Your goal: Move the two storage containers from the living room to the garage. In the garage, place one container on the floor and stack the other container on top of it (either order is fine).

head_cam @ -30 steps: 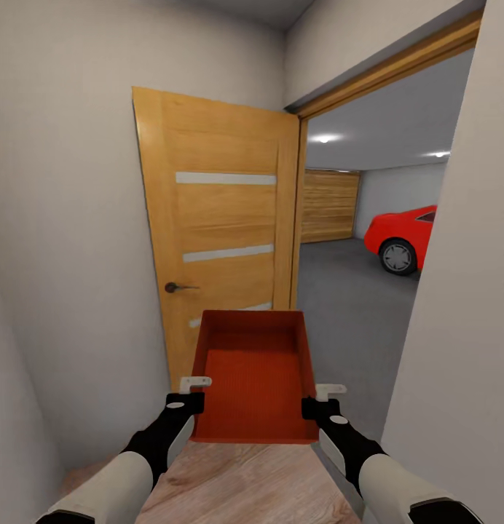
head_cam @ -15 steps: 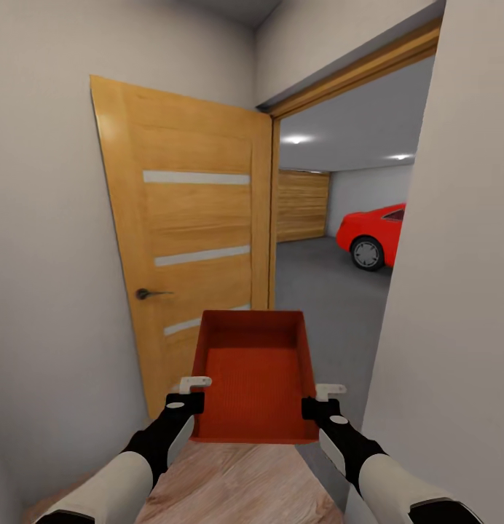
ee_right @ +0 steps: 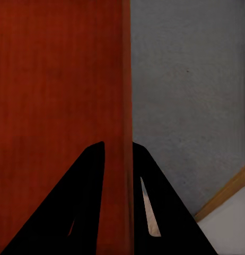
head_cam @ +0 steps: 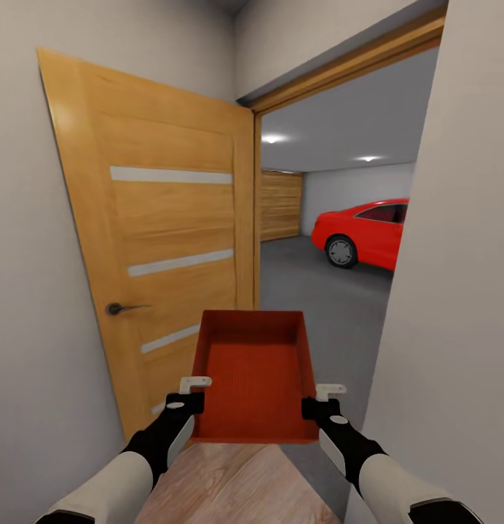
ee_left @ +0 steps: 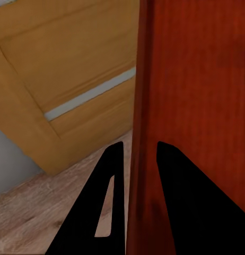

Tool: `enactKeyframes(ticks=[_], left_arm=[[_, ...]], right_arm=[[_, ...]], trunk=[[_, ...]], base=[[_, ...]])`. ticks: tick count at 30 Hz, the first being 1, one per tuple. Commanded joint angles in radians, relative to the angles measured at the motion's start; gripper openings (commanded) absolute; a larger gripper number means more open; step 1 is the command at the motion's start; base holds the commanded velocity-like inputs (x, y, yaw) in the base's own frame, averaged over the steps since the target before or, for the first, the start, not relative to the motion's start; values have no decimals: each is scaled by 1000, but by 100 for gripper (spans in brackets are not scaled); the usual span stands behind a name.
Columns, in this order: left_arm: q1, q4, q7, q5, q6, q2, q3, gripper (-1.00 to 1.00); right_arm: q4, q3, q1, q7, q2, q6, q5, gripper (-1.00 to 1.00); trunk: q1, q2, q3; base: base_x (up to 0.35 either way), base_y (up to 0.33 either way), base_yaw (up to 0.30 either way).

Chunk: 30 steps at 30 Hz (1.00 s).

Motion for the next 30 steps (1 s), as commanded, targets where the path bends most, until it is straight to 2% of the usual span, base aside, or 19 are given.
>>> enactKeyframes(ticks=[1, 30], left_arm=[[0, -2, 13, 6, 8, 23, 44, -100], [0, -2, 13, 6, 8, 23, 44, -100]], right_arm=[[-2, -20, -1, -2, -1, -5, -3, -100], [-2, -20, -1, -2, -1, -5, -3, -100]], trunk=[[1, -1, 0], [1, -1, 0]], base=[[244, 216, -237], [244, 212, -237]])
